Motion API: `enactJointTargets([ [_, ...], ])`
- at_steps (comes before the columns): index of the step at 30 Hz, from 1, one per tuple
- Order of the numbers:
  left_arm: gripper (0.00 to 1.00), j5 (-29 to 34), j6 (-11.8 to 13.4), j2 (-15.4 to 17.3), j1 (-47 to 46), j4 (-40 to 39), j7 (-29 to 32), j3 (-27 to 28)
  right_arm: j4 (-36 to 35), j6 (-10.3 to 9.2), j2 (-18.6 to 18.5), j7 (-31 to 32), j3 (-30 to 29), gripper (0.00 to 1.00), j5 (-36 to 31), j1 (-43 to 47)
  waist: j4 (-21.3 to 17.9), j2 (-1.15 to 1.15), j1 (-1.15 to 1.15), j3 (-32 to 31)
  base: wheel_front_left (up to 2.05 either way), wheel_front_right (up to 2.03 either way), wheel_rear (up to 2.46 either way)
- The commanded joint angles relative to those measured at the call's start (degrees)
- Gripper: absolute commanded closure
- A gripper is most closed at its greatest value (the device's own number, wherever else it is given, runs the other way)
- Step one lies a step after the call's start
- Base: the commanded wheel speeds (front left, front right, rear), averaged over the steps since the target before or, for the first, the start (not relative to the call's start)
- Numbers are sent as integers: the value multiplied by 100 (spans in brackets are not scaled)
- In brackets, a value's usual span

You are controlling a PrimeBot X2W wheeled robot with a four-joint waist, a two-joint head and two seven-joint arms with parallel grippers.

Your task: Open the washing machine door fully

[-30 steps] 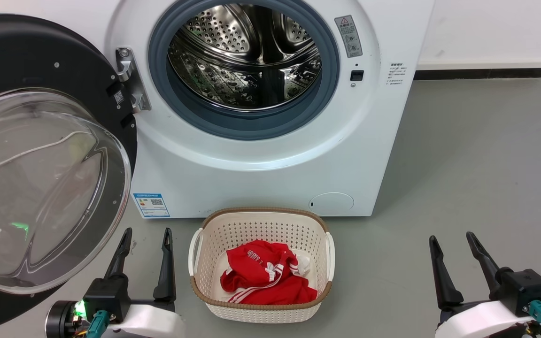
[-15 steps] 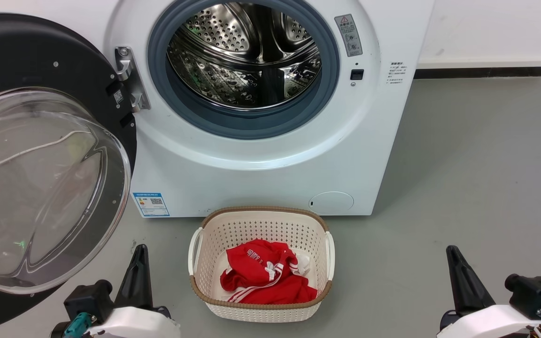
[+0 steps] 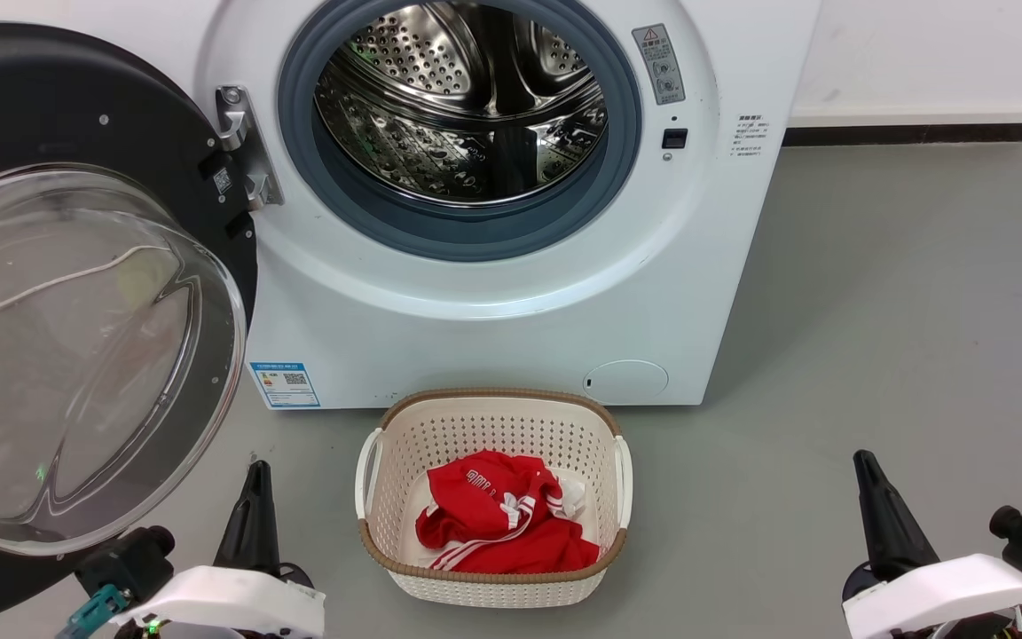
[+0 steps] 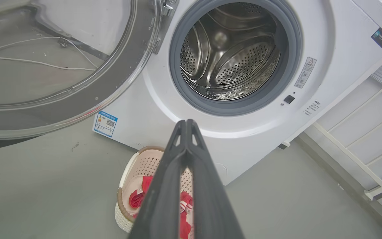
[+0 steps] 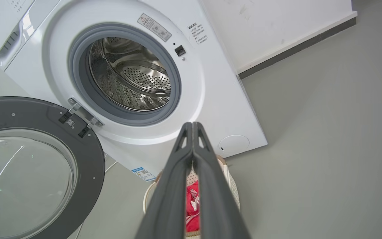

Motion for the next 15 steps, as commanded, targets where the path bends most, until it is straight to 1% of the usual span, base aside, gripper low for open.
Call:
enactJointTargets([
  [1,100,-176,-19,11,-185,-58,35,24,-52,0,-46,18,-16,100,187,-171,0,0,0,1,0,0,0],
  [15,100,-1386,-106,9,-293,35,326,117,90,0,-67,186,-74,100,1397,-325,-3,0,0,19,0,0,0],
])
